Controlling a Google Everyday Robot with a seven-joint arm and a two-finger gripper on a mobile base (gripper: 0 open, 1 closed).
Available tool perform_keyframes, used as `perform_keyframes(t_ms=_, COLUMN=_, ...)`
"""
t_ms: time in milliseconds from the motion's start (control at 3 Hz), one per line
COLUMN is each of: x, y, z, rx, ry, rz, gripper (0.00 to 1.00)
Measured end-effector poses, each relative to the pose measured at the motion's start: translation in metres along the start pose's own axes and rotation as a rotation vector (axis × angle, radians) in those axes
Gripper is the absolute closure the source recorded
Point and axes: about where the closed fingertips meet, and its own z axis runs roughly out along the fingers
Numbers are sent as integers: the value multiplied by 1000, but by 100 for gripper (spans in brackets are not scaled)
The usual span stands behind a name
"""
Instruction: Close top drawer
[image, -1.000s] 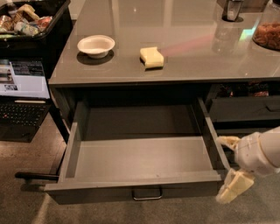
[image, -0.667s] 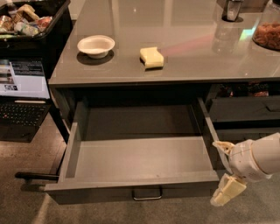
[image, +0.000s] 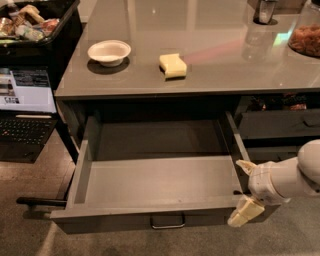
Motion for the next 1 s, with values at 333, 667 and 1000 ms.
perform_keyframes(t_ms=333, x=-5, y=-22, z=8, rx=64, ry=8, rz=8, gripper=11)
perform_keyframes(t_ms=667, x=-16, y=-40, z=3, rx=124, ry=14, rz=1, gripper=35)
perform_keyframes(t_ms=1000, x=-29, y=-57, z=-4, rx=175, ry=19, rz=-12, gripper=58)
